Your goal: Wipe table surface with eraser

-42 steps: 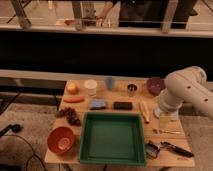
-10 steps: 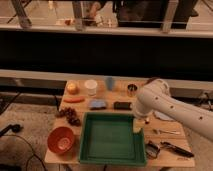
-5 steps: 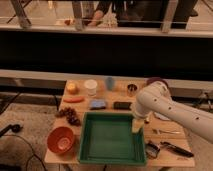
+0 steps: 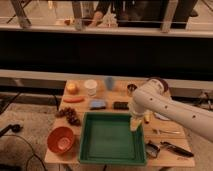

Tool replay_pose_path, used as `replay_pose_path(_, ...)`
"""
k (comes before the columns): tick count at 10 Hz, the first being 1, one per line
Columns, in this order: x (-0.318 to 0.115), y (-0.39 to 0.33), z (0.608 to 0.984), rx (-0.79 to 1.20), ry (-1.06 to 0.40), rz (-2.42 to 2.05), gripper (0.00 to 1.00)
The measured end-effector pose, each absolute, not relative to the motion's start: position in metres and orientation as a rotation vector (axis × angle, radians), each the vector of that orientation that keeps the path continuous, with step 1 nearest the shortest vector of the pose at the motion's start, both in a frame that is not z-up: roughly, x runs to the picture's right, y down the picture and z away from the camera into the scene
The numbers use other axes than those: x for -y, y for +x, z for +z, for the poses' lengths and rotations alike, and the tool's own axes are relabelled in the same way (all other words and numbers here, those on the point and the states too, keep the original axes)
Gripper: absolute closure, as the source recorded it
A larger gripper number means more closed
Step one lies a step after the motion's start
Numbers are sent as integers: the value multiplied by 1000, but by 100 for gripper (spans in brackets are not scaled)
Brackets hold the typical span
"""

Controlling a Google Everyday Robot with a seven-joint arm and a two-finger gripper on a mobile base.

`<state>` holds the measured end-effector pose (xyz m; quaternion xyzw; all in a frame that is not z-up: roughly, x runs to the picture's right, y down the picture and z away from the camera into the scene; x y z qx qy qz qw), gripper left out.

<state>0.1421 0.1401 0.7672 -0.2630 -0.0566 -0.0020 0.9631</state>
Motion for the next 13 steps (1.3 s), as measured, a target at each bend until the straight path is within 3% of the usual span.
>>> replay_pose_path(13, -86, 124, 815, 144, -472, -68, 20)
